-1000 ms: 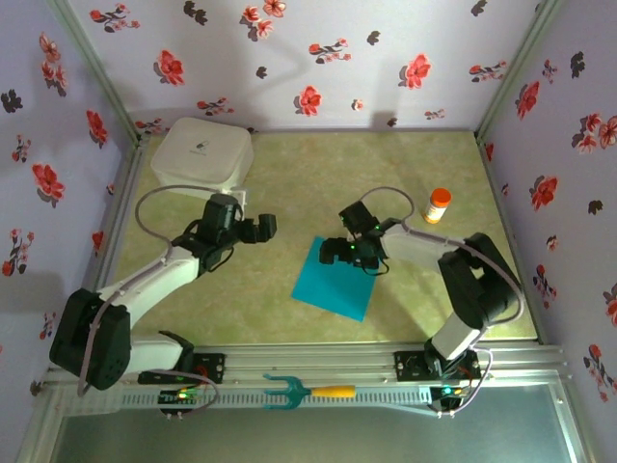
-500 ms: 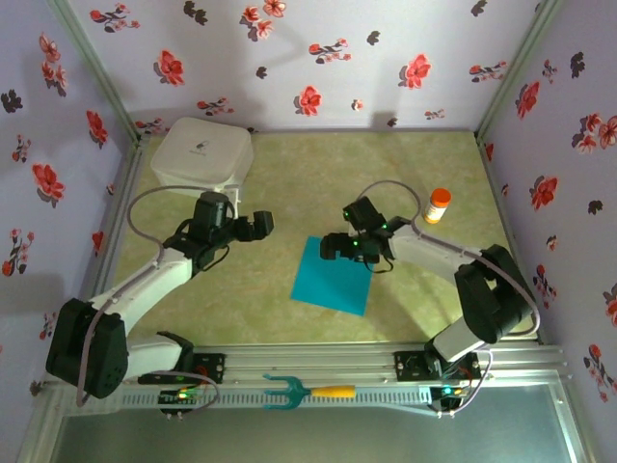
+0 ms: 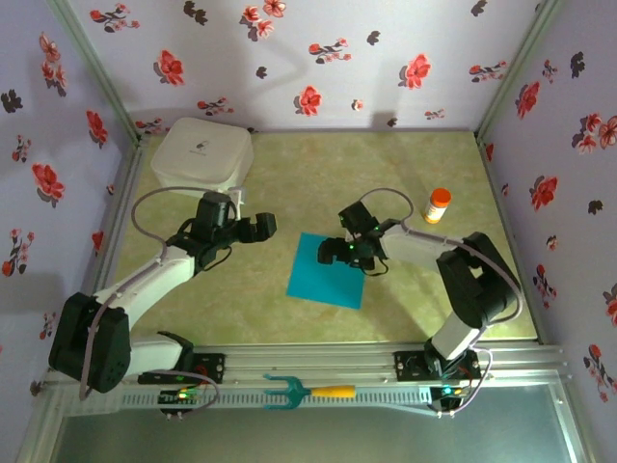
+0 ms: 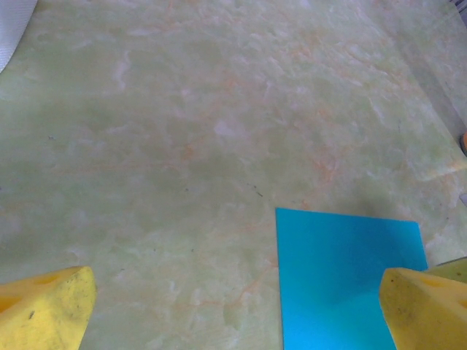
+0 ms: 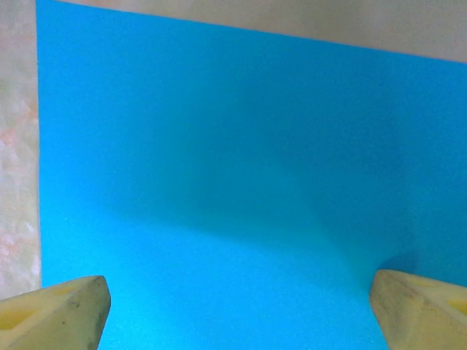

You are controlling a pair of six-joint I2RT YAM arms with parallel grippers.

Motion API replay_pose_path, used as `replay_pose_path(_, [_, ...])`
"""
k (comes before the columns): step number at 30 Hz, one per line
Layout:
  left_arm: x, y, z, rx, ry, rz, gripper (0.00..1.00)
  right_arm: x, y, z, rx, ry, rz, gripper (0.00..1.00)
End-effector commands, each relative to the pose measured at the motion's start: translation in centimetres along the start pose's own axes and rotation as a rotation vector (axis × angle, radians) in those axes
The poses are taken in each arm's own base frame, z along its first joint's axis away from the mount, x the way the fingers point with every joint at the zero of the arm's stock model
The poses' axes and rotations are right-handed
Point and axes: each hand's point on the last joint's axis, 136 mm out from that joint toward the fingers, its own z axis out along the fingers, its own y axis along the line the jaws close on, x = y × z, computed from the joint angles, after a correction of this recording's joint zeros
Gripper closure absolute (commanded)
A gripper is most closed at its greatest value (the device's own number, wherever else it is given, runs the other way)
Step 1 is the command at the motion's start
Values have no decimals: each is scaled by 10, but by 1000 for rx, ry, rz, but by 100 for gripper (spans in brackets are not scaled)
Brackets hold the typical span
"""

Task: Fold a paper plane with a square sheet of paper (pick it up from the middle)
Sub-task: Rotate the square sheet of paper at the center of the table, then first fold the square sheet of paper in half at the center of the table.

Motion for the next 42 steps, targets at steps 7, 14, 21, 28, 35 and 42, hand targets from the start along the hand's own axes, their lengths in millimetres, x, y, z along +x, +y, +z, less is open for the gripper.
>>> replay_pose_path(7, [-11,-8,-4,25,-14,-8,0,-24,20,7,-11,7,-132,9])
replay_pose_path(14, [-6,-27,7,20,63,31,5,-67,0,-68,64,-300,-56,5])
replay_pose_path(21, [29,-63,48,-106,312,176,10,-56,-63,-107,133,-431,177,4])
replay_pose_path(28, [67,-101,81,-176,455,261,7,-24,-108,-137,234,-520,324,1])
replay_pose_path(35, [92,-122,103,-203,530,271,6,-5,-130,-135,255,-511,414,1])
replay_pose_path(42, [104,-118,110,-269,606,275,6,-2,-134,-131,260,-487,421,1])
